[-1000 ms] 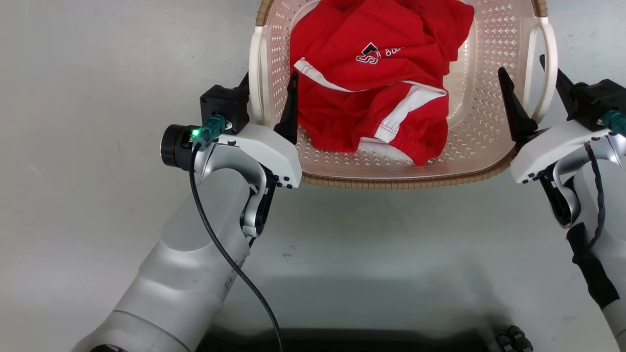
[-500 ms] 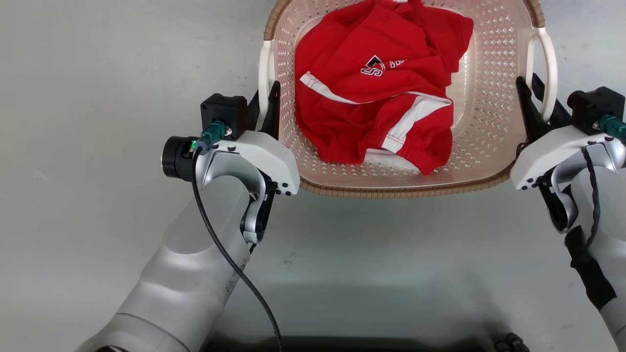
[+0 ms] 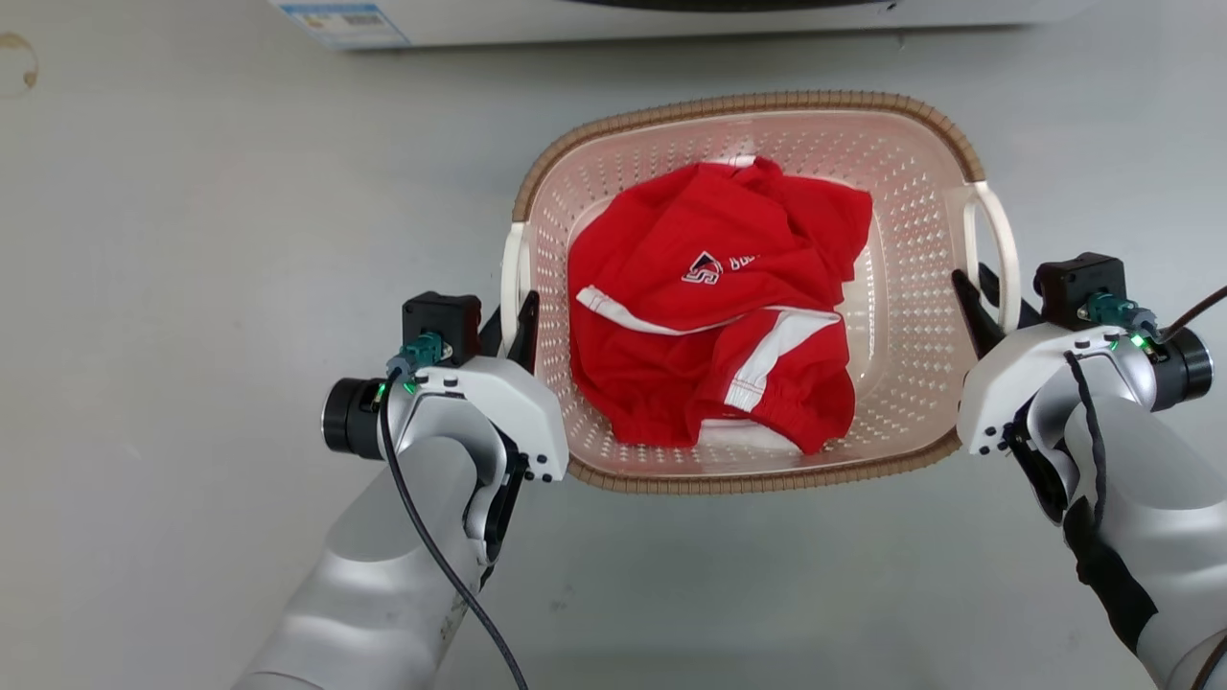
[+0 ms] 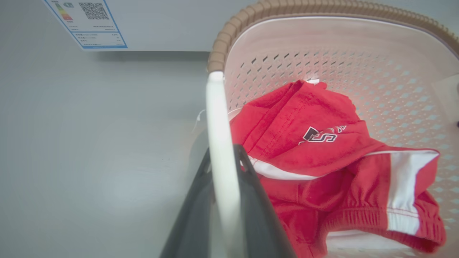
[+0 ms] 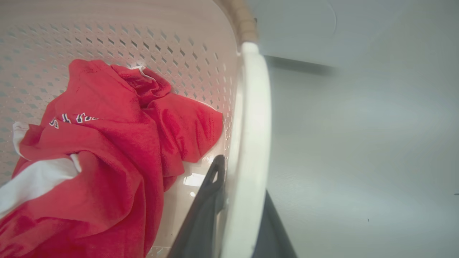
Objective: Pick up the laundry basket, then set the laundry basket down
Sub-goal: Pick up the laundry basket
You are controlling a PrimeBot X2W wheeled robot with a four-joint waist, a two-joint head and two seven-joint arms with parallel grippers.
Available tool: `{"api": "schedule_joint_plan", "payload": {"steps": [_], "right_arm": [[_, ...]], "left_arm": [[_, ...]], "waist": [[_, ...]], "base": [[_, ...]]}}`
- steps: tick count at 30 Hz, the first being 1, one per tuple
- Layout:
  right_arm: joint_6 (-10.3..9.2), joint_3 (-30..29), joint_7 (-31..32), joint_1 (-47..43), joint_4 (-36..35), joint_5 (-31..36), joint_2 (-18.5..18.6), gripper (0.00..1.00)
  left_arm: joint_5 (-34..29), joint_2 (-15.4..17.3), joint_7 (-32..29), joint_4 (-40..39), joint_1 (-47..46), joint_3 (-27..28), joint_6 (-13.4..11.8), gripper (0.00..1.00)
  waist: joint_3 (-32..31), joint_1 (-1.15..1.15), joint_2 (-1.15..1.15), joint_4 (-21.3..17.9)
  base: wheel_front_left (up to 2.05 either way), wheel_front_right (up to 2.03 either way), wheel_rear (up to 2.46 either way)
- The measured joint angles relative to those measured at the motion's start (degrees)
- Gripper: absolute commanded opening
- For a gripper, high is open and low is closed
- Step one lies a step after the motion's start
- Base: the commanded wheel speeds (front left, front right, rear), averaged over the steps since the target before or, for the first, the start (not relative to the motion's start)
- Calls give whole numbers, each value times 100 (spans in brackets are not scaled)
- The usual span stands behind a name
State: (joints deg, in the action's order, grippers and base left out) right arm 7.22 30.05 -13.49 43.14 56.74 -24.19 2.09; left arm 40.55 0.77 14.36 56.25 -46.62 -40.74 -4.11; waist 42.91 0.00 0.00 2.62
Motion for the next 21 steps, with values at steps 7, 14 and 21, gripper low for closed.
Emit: {"api": "schedule_joint_plan", "payload": {"steps": [7,14,21], "right_arm": [[3,552,497,-21,220,-497,-74,0],[2,1209,1053,-388,143,-1111,-118,0],[2,1752,1526,-732,57,-1529,-149,0]], "left_arm": [[34,-78,-4,586,230,8,299,0],[30,-81,-7,1181,491,-1,627,0],[38,-82,-155,1535,850,-48,846,0]], "waist": [[-888,0,0,-146],[-1789,0,0,-316],[-2634,0,0,-469]], "base": [[0,0,0],[0,0,0],[0,0,0]]}}
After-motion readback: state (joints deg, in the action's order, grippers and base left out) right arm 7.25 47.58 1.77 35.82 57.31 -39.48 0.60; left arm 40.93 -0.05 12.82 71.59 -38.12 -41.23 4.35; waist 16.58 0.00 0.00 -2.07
